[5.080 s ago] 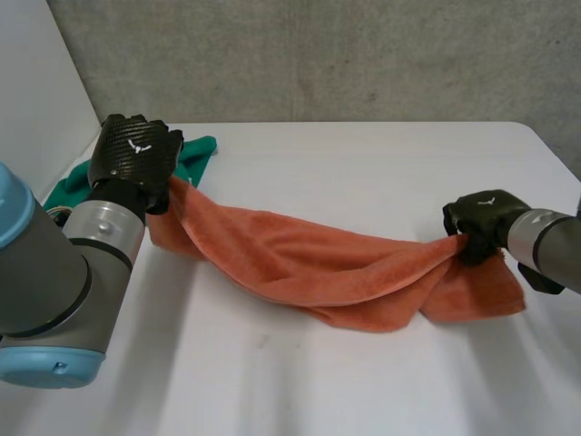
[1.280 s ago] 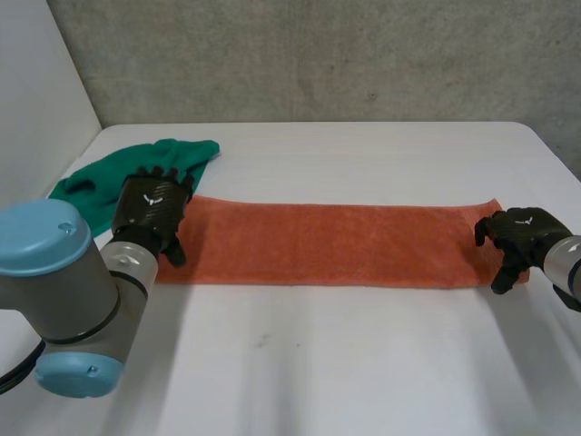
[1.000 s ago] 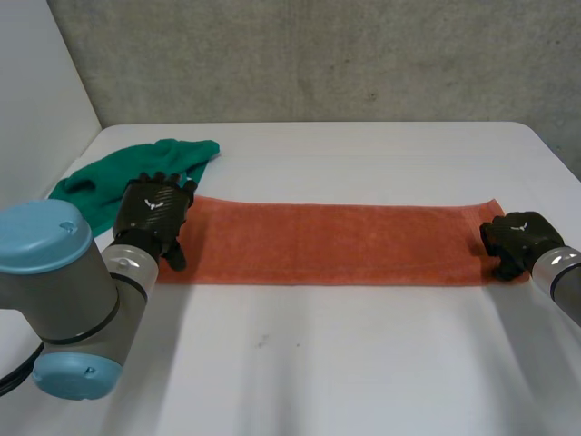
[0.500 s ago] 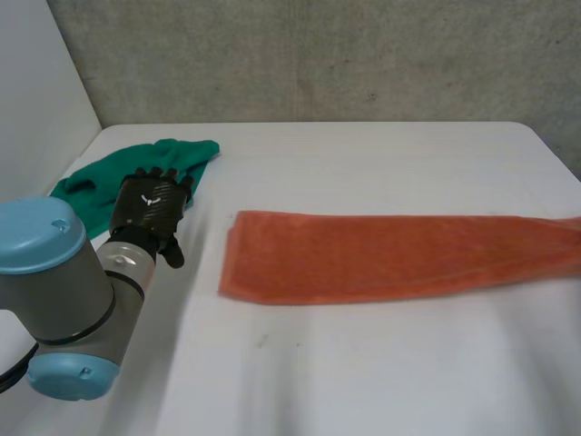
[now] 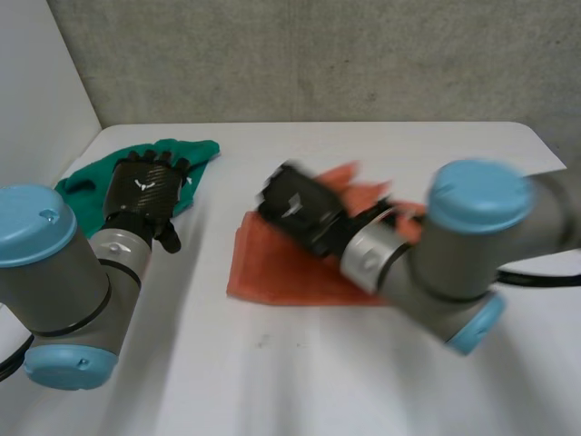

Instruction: Fold the laundry.

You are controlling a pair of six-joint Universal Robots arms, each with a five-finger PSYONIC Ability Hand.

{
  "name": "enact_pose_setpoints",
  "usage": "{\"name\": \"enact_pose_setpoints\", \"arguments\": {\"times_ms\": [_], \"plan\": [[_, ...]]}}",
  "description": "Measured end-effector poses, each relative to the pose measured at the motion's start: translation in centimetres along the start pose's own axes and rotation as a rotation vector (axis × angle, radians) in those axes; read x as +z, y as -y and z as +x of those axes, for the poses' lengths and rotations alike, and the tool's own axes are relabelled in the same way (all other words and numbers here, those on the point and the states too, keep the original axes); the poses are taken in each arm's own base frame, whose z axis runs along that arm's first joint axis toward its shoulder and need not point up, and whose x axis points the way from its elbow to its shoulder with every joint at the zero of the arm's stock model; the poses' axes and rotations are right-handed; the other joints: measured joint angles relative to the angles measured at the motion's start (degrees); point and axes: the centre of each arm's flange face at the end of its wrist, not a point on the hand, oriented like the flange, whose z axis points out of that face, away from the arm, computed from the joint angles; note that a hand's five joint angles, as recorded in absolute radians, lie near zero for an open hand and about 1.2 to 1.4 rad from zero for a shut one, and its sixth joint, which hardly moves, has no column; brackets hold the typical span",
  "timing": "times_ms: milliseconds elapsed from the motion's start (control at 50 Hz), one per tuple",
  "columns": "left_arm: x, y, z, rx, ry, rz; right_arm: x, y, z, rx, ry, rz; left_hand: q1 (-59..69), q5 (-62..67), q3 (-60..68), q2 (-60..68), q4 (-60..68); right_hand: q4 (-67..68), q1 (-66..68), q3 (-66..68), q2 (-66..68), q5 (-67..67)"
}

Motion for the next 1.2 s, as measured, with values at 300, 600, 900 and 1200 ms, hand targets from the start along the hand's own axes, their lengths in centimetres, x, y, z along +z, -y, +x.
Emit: {"name": "enact_pose_setpoints", "arguments": {"times_ms": [300,600,900,1200], "plan": [[1.0,0.8,0.6,-0.004,-0.012,0.035,0.9,-2.4,-1.2,0.287,-0.034,-0.138,-0.01,0.0,0.0,0.0,0.0,-55.03,-44.77,-56.04,-54.52,-53.15],[-0.7,2.8,11.1,0.012,-0.363,0.164,-7.8,-8.5,2.6,0.873,-0.198,-0.546,-0.01,0.0,0.0,0.0,0.0,-55.03,-44.77,-56.03,-54.52,-53.16],[-1.4,0.8,14.8,0.039,-0.484,0.134,-9.1,-11.0,0.1,0.77,-0.204,-0.56,-0.01,0.0,0.0,0.0,0.0,-39.09,-31.1,-38.74,-38.24,-38.48],[5.2,-4.3,9.8,0.21,-0.137,-0.03,-9.0,-11.5,-0.1,0.711,-0.214,-0.572,0.0,0.0,0.0,0.0,0.0,-27.01,-20.78,-26.64,-25.66,-27.05]]}}
